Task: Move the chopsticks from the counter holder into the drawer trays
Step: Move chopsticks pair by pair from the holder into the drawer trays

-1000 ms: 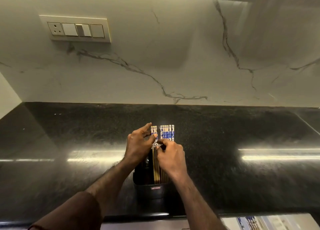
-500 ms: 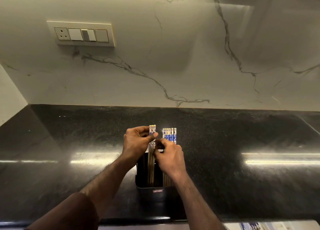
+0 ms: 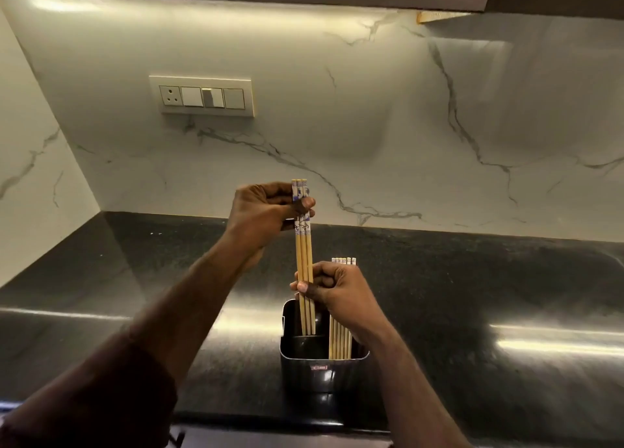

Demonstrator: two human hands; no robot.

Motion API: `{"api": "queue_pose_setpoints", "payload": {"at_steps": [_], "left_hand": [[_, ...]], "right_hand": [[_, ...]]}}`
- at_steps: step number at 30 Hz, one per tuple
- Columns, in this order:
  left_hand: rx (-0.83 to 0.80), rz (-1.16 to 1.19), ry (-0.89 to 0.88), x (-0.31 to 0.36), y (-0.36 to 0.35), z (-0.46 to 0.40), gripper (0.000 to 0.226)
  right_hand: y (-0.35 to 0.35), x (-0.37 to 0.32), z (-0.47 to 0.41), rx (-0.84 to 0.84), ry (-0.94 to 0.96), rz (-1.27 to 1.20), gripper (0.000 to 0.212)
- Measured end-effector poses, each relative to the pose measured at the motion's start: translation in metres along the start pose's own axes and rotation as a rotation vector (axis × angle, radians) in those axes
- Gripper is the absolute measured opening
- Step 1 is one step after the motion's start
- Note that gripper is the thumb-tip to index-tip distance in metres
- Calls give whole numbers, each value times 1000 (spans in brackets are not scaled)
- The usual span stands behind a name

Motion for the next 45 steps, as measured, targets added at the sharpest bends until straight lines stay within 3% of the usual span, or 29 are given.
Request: {"api": "queue_pose_setpoints", "payload": {"at_steps": [10,22,35,45], "left_hand": [[-130,29,-35,47,10,60,19],[-310,29,68,15,-14,177,24],[-499,47,74,20,-201,268,21],[-486,122,126,-7,-381,339,22]], "right_hand": [[-29,-47,63,49,59,38,19],[-67,-5,193,176,-65,-34,18],[51,12,374,458,-122,102,15],[190,48,511,558,-233,176,12]]}}
Point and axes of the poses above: each hand's wrist, its own z-axis away from the middle knuckle, its own y-axis out of the back of the hand, x = y × z, the point moved 7 cm from there along -z, towards the middle knuckle, and after that the axes turned 4 degrees about -x, right-handed, at the moved point
